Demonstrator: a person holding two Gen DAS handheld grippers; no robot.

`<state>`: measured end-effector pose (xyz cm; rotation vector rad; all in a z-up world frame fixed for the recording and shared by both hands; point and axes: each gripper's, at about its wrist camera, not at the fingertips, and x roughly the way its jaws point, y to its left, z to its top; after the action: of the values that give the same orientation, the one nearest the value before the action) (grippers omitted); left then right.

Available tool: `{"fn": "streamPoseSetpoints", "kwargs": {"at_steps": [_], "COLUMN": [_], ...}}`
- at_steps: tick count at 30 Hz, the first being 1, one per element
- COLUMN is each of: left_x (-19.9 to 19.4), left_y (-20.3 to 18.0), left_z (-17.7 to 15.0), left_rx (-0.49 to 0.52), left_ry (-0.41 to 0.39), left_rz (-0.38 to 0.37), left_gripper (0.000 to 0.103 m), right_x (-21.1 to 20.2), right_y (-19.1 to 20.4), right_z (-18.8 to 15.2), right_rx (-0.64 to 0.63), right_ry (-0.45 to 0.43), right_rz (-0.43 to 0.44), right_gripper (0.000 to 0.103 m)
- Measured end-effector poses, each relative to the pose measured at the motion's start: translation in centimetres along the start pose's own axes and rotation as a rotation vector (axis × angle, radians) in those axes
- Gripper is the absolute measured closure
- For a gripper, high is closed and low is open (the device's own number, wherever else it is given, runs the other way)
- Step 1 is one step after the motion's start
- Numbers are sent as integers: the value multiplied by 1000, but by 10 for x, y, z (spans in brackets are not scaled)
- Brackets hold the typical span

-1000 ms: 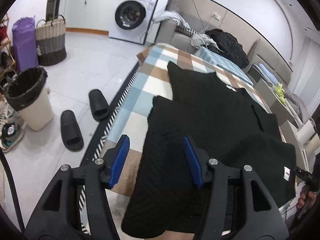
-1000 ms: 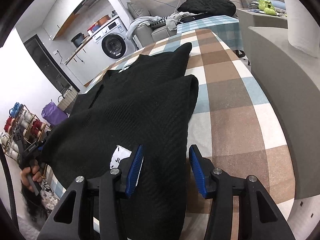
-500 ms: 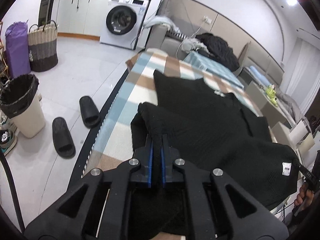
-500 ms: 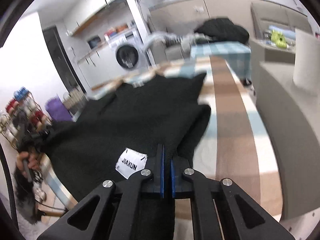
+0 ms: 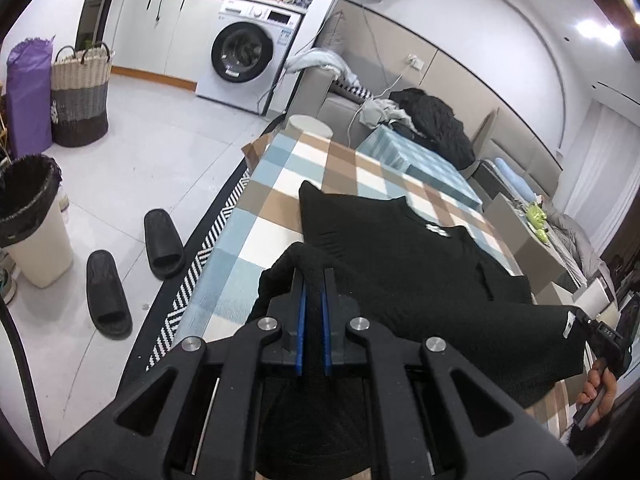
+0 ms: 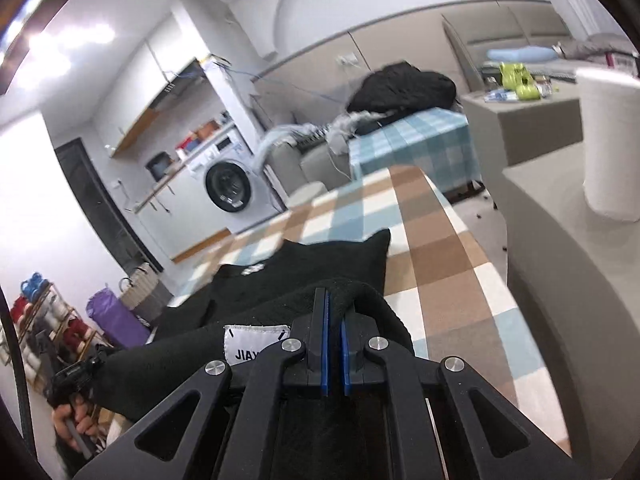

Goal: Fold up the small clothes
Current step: 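Lay the folded hem down and open both grippers, then grasp the folded sweater edge with the right gripper while the left gripper grasps beside it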

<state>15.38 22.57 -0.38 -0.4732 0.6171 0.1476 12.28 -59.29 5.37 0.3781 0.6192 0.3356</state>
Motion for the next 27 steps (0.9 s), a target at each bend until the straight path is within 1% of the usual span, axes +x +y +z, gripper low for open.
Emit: {"fn": "streamPoseSetpoints", "kwargs": {"at_steps": [3, 6, 7, 9, 10, 11, 12, 13, 14, 15, 16, 18, 20, 22, 24, 26, 27], "left_x": [28, 51, 57, 66, 70, 72, 72, 72, 71, 71, 71, 69, 68, 69, 70, 71, 71], "left_y": [-1, -3, -4, -5, -5, -5, -5, -5, -4, -3, -3, -2, -3, -7, -10, -12, -12], "left_z": [4, 5, 4, 1, 0, -1, -2, -4, -6, -7, -10, -17, -26, -34, -37, -38, -39], "left_rx": [18, 41, 47, 53, 58, 63, 67, 70, 72, 73, 77, 88, 109, 139, 159, 152, 146], "left_ry": [31, 67, 72, 85, 96, 99, 103, 106, 109, 116, 128, 143, 167, 193, 192, 195, 195], "left_rz": [43, 81, 92, 114, 119, 132, 141, 150, 150, 151, 150, 146, 135, 124, 126, 114, 104], "left_gripper": [99, 99, 98, 97, 97, 92, 84, 76, 72, 62, 55, 48, 48, 48, 48, 48, 51], "right_x": [27, 43, 45, 50, 51, 51, 51, 49, 46, 43, 40, 36, 31, 28, 27, 30, 32], "right_y": [-6, -11, -12, -15, -17, -20, -23, -27, -29, -30, -30, -29, -25, -21, -16, -11, -7], "right_z": [2, -4, -8, -13, -16, -18, -21, -24, -28, -33, -38, -45, -55, -63, -69, -72, -73], "right_rx": [34, 38, 35, 32, 30, 34, 38, 46, 55, 58, 57, 42, 19, -5, -30, -54, -75], "right_ry": [68, 126, 133, 163, 181, 198, 210, 224, 237, 255, 272, 291, 307, 323, 327, 333, 338], "right_rz": [-52, -95, -107, -135, -146, -155, -153, -149, -141, -127, -113, -97, -79, -56, -50, -46, -57], "right_gripper": [99, 99, 99, 94, 87, 79, 76, 68, 63, 62, 62, 59, 54, 53, 53, 53, 53]}}
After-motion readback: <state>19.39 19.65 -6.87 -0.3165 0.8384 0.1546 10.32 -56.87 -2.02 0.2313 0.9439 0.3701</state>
